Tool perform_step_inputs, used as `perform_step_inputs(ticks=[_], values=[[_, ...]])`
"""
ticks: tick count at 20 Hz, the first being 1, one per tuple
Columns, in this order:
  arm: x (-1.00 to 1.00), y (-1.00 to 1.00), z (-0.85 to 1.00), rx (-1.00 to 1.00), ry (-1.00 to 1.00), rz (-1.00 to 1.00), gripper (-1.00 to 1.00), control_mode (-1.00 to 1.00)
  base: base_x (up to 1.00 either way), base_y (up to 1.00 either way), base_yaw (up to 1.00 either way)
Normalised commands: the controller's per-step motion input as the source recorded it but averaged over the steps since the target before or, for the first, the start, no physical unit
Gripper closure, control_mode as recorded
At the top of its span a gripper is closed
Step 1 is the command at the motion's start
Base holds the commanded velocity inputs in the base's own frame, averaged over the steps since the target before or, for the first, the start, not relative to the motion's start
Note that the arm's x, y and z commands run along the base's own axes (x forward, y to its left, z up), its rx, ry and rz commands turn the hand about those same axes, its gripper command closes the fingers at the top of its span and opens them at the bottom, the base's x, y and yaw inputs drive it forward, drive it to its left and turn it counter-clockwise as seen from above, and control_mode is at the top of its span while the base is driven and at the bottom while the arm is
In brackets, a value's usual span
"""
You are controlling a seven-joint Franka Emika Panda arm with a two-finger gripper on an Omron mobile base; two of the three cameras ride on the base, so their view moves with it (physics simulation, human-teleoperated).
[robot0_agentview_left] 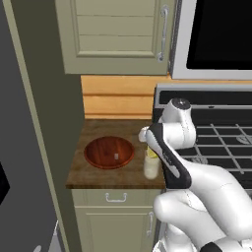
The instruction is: Grab a lemon wedge from the fridge and one ice cube from the ice bowl, and put them in the glass of lemonade.
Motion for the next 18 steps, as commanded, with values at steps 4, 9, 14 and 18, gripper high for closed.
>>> perform_step_inputs(ticks=[4,9,14,18], values=[[-0.49,-0.16,0.21,0.09,-0.15,0.0,-1.0,-1.0,0.0,0.0,0.0],[-0.72,-0.11,0.41,0.05,-0.11,0.0,-1.0,-1.0,0.0,0.0,0.0],[-0.65,0.0,1.0,-0.17,0.09,0.0,-1.0,-1.0,0.0,0.0,0.0],[-0.56,-0.17,0.68,-0.12,0.08,0.0,-1.0,-1.0,0.0,0.0,0.0]])
